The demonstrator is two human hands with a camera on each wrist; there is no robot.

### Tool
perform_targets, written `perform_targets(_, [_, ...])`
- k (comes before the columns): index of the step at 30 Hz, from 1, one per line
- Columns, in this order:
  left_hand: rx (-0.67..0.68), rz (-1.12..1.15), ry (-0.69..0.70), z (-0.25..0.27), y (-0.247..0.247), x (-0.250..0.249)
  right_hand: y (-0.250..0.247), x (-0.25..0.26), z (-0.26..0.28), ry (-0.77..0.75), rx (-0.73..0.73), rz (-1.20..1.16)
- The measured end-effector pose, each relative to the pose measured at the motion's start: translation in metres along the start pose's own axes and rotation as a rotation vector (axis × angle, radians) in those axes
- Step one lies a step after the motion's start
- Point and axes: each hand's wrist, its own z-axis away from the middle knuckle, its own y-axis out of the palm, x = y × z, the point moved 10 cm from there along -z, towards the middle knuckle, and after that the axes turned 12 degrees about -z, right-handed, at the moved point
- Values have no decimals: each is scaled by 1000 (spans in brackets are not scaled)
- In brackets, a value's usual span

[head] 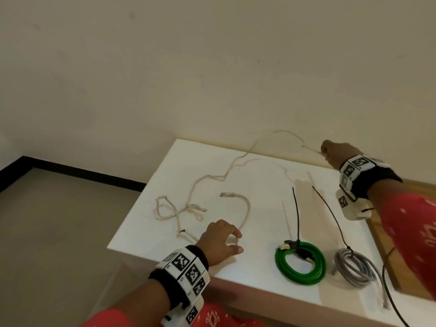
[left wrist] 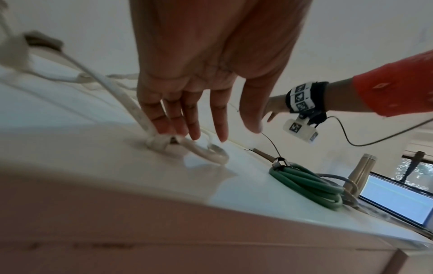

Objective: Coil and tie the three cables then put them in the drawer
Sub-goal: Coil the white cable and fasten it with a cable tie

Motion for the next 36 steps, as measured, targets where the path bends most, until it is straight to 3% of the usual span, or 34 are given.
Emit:
perform_targets(5, [-177,165,72,23,-27,-19,-83,70,51,-169,-153,-169])
perform_targets(8, [-359,248,113,47,-57,-34,-107,108,102,-284,-157,-281])
perform_targets(13, [-910,274,279,115,-133,-59,-90,149,197,-446,-53,-465])
perform_targets(15, [-1011,177,352,140,-148,-77,-73,158,234,-486,4,-580])
perform_targets(21, [-963,-120,491,170,-131,-119,-48,176,314,-584,160,-1055])
perform_targets(27, [-958,-49,540,187,-124,-126,-24,178,352,-439,437,-1550])
perform_targets(29, [-853,53,576,187,-115,-131,-23,177,358,-429,522,-1742])
perform_targets(32, [-640,335,505,178,-99,-127,-25,169,359,-416,592,-2088])
perform_targets(34, [-609,332,475,177,-90,-121,-27,162,350,-430,648,-2300])
perform_targets(35, [-610,285,463,176,-86,-117,-33,162,349,-478,730,-2394])
perform_targets(36, [-618,229,453,176,-81,-113,-40,159,347,-539,718,-2432])
